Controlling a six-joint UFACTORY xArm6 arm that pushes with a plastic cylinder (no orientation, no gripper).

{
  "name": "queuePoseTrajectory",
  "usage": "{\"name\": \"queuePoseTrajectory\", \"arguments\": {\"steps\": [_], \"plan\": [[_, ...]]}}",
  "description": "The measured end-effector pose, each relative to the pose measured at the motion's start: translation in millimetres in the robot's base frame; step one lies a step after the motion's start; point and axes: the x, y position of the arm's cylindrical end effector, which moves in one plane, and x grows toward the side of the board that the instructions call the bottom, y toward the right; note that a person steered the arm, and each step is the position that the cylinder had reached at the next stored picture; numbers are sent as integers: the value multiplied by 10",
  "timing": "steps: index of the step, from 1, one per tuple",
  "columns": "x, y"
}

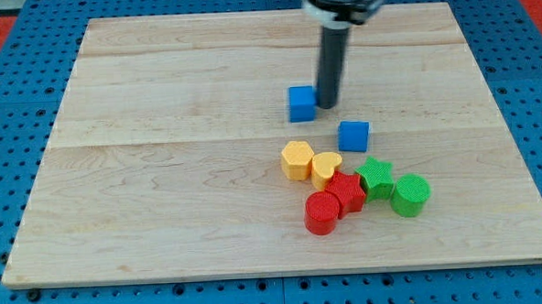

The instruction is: Move the green star to the right of the yellow hexagon

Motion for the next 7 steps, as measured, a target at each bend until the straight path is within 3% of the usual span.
{"name": "queuePoseTrajectory", "arguments": {"steps": [2,3,4,5,7], "plan": [[290,185],[357,663],[377,582],[226,936],[1224,1595]]}}
